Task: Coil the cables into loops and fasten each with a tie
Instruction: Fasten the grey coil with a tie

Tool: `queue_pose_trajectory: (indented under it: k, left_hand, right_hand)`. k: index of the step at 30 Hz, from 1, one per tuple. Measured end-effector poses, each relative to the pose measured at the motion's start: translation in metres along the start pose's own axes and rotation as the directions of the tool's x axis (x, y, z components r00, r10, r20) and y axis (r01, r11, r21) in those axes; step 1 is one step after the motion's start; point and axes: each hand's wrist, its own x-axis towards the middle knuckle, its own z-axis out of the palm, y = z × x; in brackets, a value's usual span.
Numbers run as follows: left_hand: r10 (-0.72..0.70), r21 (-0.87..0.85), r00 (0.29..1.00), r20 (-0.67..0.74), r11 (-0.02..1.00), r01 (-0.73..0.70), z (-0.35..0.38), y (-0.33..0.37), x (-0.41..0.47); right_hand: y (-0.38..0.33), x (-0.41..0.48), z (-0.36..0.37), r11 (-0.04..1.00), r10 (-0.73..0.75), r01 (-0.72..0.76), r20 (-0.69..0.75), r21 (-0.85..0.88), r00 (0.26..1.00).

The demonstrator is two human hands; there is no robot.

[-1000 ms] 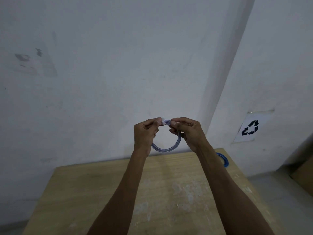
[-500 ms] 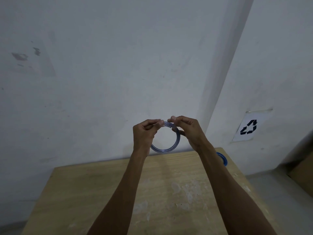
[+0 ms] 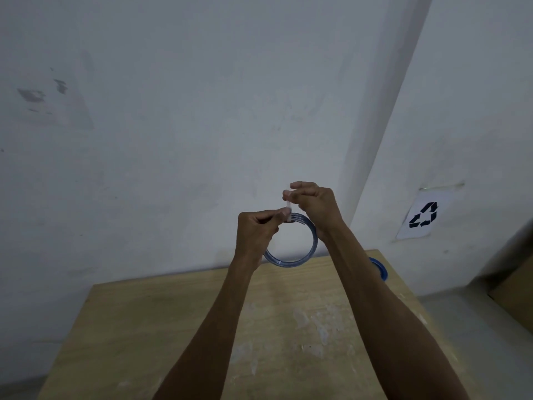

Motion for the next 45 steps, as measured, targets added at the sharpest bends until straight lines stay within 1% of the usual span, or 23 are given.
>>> queue_pose_trajectory:
  k: [3,5,7,9,11,14,18,20,23,25,28,31,36,37,39,41,42,45]
  left_hand:
    - [0.015,0.004,1.0,0.004,1.0,-0.015,-0.002,0.001,-0.001]
    - [0.008,0.012,1.0,-0.005,1.0,-0.008,-0.003,-0.004,0.0]
    - [-0.016,-0.012,0.998,-0.059,1.0,0.016,-0.004,-0.011,0.002]
    - [-0.029,-0.048,0.994,-0.106,0.999,0.024,-0.007,-0.016,0.005]
    - [-0.024,-0.051,0.993,-0.118,0.999,0.018,-0.008,-0.02,0.007]
    - [-0.052,-0.073,0.993,-0.105,0.996,0.044,-0.009,-0.025,0.007]
    - [-0.106,-0.168,0.993,-0.056,0.981,0.095,-0.006,-0.027,0.005]
    - [-0.103,-0.234,0.992,-0.073,0.969,0.084,-0.003,-0.024,0.006]
    - [-0.103,-0.256,0.989,-0.104,0.964,0.074,0.0,-0.021,0.009]
    - [-0.13,-0.271,0.988,-0.088,0.957,0.102,0.001,-0.019,0.01]
    - [-0.186,-0.326,0.98,-0.072,0.933,0.153,0.0,-0.018,0.014]
    - [-0.194,-0.297,0.977,-0.093,0.942,0.159,-0.001,-0.018,0.016]
    - [-0.161,-0.263,0.984,-0.071,0.955,0.137,0.008,-0.02,0.018]
    - [-0.145,-0.237,0.988,-0.05,0.963,0.13,0.009,-0.021,0.017]
    - [-0.126,-0.15,0.991,0.038,0.98,0.13,0.01,-0.025,0.018]
    - [-0.147,-0.074,0.979,0.141,0.984,0.159,0.014,-0.028,0.02]
    - [-0.162,-0.063,0.973,0.166,0.983,0.174,0.019,-0.03,0.02]
    - [-0.172,-0.11,0.975,0.14,0.976,0.188,0.042,-0.035,0.022]
  right_hand:
    - [0.007,0.002,0.007,1.0,0.003,-0.001,-0.072,0.023,0.997]
    - [0.015,0.001,0.01,0.998,-0.049,0.045,-0.125,-0.04,0.991]
    - [0.02,-0.006,0.011,0.995,-0.083,0.076,-0.096,-0.069,0.992]
    - [0.025,-0.014,0.008,0.999,-0.046,0.046,-0.025,0.02,0.999]
    - [0.031,-0.02,0.001,0.997,-0.022,0.02,0.024,0.073,0.999]
    - [0.041,-0.024,-0.009,0.99,-0.041,0.032,0.065,0.137,0.997]
    - [0.045,-0.024,-0.017,0.98,-0.065,0.056,0.039,0.191,0.997]
    - [0.044,-0.023,-0.018,0.98,-0.077,0.068,0.043,0.188,0.996]
    - [0.043,-0.023,-0.021,0.985,-0.068,0.055,0.074,0.163,0.995]
    - [0.043,-0.022,-0.023,0.984,-0.078,0.065,0.075,0.166,0.994]
    - [0.043,-0.02,-0.023,0.976,-0.087,0.078,0.04,0.203,0.995]
    - [0.044,-0.019,-0.026,0.969,-0.086,0.078,0.024,0.234,0.996]
    - [0.047,-0.02,-0.034,0.964,-0.071,0.068,0.0,0.258,0.997]
    - [0.048,-0.02,-0.037,0.964,-0.063,0.064,-0.012,0.257,0.998]
    - [0.05,-0.02,-0.046,0.967,-0.048,0.057,-0.042,0.249,0.998]
    - [0.052,-0.021,-0.056,0.968,-0.031,0.05,-0.08,0.247,0.996]
    - [0.054,-0.022,-0.061,0.968,-0.023,0.046,-0.094,0.247,0.995]
    - [0.059,-0.024,-0.078,0.974,0.001,0.025,-0.118,0.225,0.993]
